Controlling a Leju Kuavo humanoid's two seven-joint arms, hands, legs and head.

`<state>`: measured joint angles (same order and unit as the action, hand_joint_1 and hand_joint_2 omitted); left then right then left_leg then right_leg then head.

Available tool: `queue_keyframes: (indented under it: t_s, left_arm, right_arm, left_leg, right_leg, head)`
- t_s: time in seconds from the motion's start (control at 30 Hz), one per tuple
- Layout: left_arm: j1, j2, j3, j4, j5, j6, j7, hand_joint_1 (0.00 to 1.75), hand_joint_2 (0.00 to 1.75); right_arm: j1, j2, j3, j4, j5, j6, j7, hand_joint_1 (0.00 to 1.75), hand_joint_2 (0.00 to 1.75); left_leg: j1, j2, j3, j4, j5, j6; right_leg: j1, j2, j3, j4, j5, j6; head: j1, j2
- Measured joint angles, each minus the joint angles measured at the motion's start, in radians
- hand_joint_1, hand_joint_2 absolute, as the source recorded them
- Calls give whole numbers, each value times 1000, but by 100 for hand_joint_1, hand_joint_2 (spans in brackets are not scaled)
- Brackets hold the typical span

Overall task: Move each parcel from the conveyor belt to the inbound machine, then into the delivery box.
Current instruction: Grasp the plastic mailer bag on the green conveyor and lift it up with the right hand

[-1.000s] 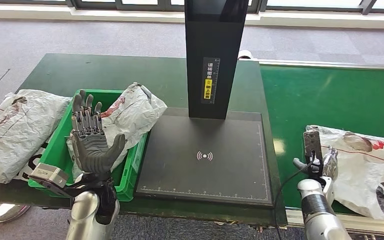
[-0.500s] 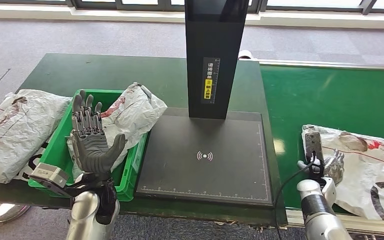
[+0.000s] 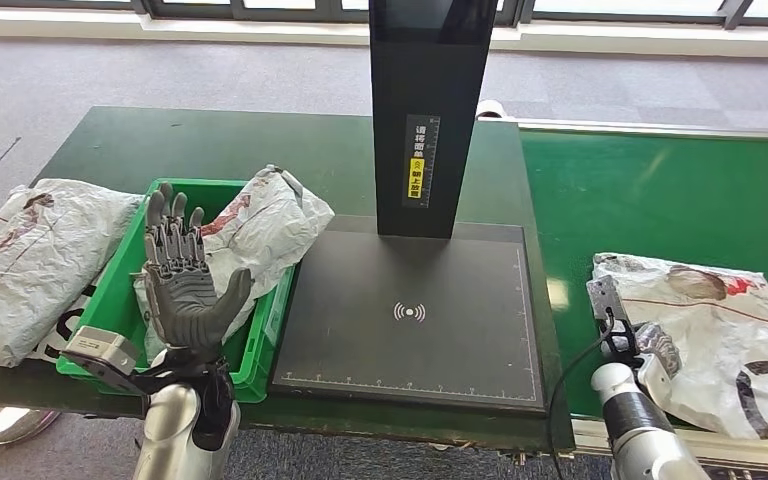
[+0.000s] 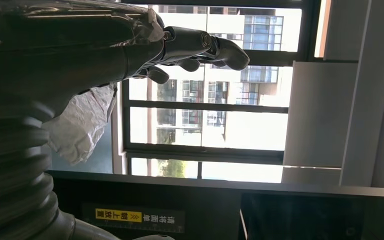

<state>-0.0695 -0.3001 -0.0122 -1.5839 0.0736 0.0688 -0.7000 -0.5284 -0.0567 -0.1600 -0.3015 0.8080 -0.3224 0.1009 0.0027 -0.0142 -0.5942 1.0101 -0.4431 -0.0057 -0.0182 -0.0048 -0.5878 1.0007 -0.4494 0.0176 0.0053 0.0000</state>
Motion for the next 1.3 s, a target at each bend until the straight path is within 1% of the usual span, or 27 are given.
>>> queue_keyframes:
  t_s: [0.33, 0.4, 0.47, 0.6, 0.7, 0.73, 0.77, 0.8, 0.87, 0.9, 0.93, 0.97, 1.03, 1.13, 1.23, 1.3]
  left_arm:
    - [3, 0, 0, 0, 0, 1, 0, 0, 175]
    - [3, 0, 0, 0, -2, 1, 0, 0, 175]
    - [4, 1, 0, -2, -4, 4, 0, 0, 175]
    - [17, 1, 0, -16, -9, 19, 0, 0, 175]
    - [30, 1, 0, -28, -9, 23, 0, 0, 175]
    - [35, 1, 0, -32, -9, 24, 0, 0, 175]
    - [39, 1, 0, -34, -9, 26, 0, 0, 175]
    - [43, 1, 0, -36, -9, 28, 0, 0, 175]
    - [48, 2, 0, -38, -10, 30, 0, 0, 175]
    - [48, 2, 0, -38, -10, 30, 0, 0, 175]
    - [48, 2, 0, -38, -10, 31, 0, 0, 175]
    - [48, 2, 0, -38, -11, 31, 0, 0, 175]
    - [48, 2, 0, -38, -11, 31, 0, 0, 175]
    - [48, 2, 0, -39, -14, 30, 0, 0, 175]
    - [48, 3, 0, -39, -22, 32, 0, 0, 175]
    - [48, 3, 0, -38, -28, 34, 0, 0, 175]
  right_arm:
    - [0, -3, 25, 3, 27, 38, 13, 175, 175]
    - [0, -4, 27, 3, 33, 32, 4, 175, 175]
    - [0, -3, 27, 3, 37, -8, -27, 175, 175]
    - [-2, -1, 27, -1, 43, -171, -142, 175, 175]
    - [-6, 3, 27, -5, 44, -227, -189, 175, 175]
    - [-6, 6, 25, -9, 38, -246, -219, 175, 175]
    - [-4, 9, 21, -18, 29, -273, -270, 175, 175]
    - [0, 17, 11, -36, 19, -305, -346, 175, 175]
    - [14, 43, -30, -103, 9, -357, -528, 175, 175]
    - [21, 59, -55, -141, 8, -370, -601, 175, 175]
    - [28, 73, -77, -173, 9, -375, -647, 175, 175]
    - [33, 85, -95, -197, 9, -376, -669, 175, 175]
    - [43, 102, -119, -234, 9, -377, -683, 175, 175]
    - [56, 124, -136, -277, -9, -371, -721, 175, 175]
    - [88, 157, -134, -342, -60, -361, -779, 175, 175]
    - [131, 185, -111, -428, -106, -366, -794, 175, 175]
  left_leg:
    - [0, 0, 0, 0, 0, 0]
    - [0, 0, 0, 0, 0, 0]
    - [0, 0, 0, 0, 0, 0]
    - [0, 0, 0, 0, 0, 0]
    - [0, 0, 0, 0, 0, 0]
    - [0, 0, 0, 0, 0, 0]
    - [0, 0, -1, 0, 0, 0]
    - [0, 0, -1, 0, 0, 0]
    - [0, 0, 0, 0, 0, 0]
    - [0, 0, 0, 0, 0, 0]
    - [0, 0, 0, 0, 0, 0]
    - [0, 0, 0, 0, 0, 0]
    - [1, -1, 0, 0, 0, 0]
    - [0, 0, 0, 0, 0, 0]
    - [0, 0, 0, 0, 0, 0]
    - [0, 0, 0, 0, 0, 0]
  right_leg:
    - [0, 0, 0, 0, 0, 0]
    - [0, 0, 0, 0, 0, 0]
    - [0, 0, 0, 0, 0, 0]
    - [0, 0, 0, 0, 0, 0]
    - [0, 0, 0, 0, 0, 0]
    - [0, 0, 0, 0, 0, 0]
    - [0, 0, 0, 0, 0, 0]
    - [0, 0, 0, 0, 0, 0]
    - [0, 0, 0, 0, 0, 0]
    - [0, 0, 0, 0, 0, 0]
    - [1, 0, 0, 0, 0, 0]
    - [1, 0, 0, 0, 0, 0]
    - [1, -2, 0, 0, 0, 0]
    - [0, -1, 0, 0, 0, 0]
    - [0, 0, 0, 0, 0, 0]
    - [0, -1, 0, 0, 0, -1]
  head:
    - [0, 0]
    - [0, 0]
    - [0, 0]
    - [0, 0]
    - [0, 0]
    - [0, 0]
    - [0, 0]
    - [0, 0]
    - [0, 0]
    - [0, 0]
    - [0, 0]
    - [0, 0]
    - [0, 0]
    - [0, 0]
    - [0, 0]
    - [0, 0]
